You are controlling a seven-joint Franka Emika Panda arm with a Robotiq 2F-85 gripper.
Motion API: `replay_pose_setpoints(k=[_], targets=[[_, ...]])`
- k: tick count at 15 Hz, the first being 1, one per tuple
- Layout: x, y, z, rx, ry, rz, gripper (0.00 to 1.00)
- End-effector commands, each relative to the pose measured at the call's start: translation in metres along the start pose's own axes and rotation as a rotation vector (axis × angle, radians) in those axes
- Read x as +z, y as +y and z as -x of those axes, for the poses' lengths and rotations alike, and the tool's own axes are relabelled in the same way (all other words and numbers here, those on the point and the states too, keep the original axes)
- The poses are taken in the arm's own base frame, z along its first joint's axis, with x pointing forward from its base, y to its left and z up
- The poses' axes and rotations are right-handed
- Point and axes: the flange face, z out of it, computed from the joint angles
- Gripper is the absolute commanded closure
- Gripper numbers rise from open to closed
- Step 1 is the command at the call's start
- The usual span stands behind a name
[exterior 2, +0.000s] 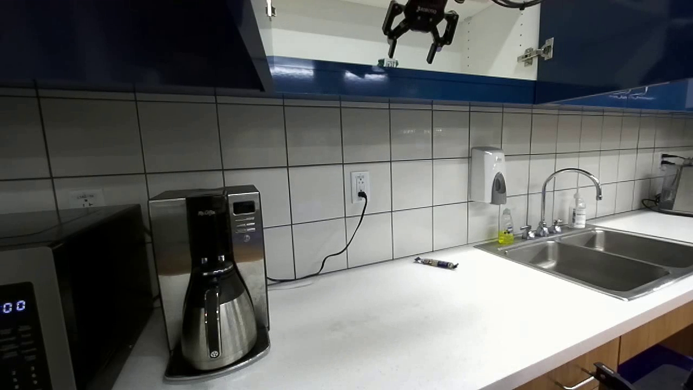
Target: Put the green packet in the open upper cabinet.
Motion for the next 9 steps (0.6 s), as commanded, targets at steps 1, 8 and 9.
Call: replay_pose_setpoints(k=[1, 8, 9], targets=[[0.013, 0.013, 0.042, 0.018, -0.020, -0.027, 0.00], [0.087, 0.035, 0.114, 0.027, -0.179, -0.057, 0.00], [0.101, 0.037, 0.124, 0.024, -0.211, -0.063, 0.00]])
